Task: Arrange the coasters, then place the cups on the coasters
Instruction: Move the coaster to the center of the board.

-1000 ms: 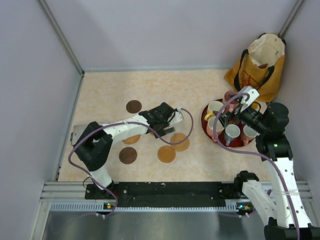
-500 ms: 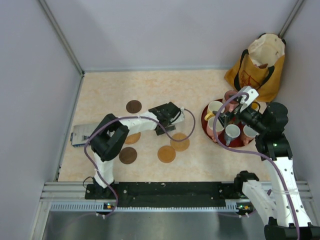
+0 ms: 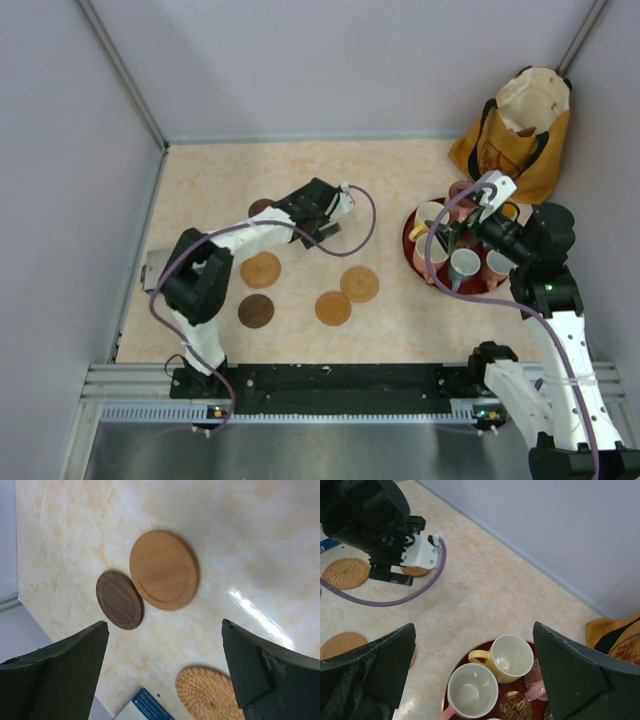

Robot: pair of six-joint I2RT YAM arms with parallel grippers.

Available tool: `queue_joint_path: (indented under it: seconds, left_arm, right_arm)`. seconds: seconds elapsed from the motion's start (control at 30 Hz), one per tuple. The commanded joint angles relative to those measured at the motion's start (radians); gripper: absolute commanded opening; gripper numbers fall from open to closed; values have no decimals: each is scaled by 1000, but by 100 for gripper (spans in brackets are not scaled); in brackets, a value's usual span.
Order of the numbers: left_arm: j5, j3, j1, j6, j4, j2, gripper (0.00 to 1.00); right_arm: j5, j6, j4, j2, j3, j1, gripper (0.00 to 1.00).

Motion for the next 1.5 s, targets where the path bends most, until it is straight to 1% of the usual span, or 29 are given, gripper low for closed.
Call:
queue_joint_path:
  seconds: [0.0, 0.07, 0.13, 0.2, 0.4, 0.53, 0.77, 0.93, 1.17, 1.27, 1.33, 1.47]
  left_arm:
    - [233, -102, -66, 33, 2, -267, 98]
    - [289, -146, -98, 45, -33, -317, 99]
    - [305, -183, -131, 50, -63, -338, 98]
    - [301, -212, -176, 48, -91, -337, 98]
    - [302, -272, -262, 34, -111, -301, 98]
    - [346, -281, -316, 19, -129, -295, 98]
    - [382, -275, -351, -1, -153, -265, 98]
    - [337, -283, -354, -10, -133, -226, 98]
    - [206, -272, -354, 7, -88, -137, 98]
    - [121, -262, -345, 14, -45, -96, 98]
    - [65, -234, -314, 18, -35, -53, 98]
    - [-21, -122, -178, 11, -39, 48, 98]
  right_arm:
    - [-13, -14, 38, -2, -2, 8, 99]
    - [-9, -14, 36, -3, -1, 9, 99]
    - [-6, -14, 36, -6, -1, 9, 99]
    - [-3, -12, 36, -8, -1, 9, 99]
    - [3, -12, 36, -9, -1, 6, 99]
    - [3, -18, 36, -6, -4, 8, 99]
    - [4, -23, 38, -9, -7, 6, 99]
    - [3, -25, 36, -12, -7, 6, 99]
    - [1, -25, 36, -16, -7, 6, 99]
    - [1, -25, 36, -17, -7, 8, 99]
    - [1, -23, 36, -17, -8, 6, 99]
    - [-3, -23, 38, -17, -8, 6, 99]
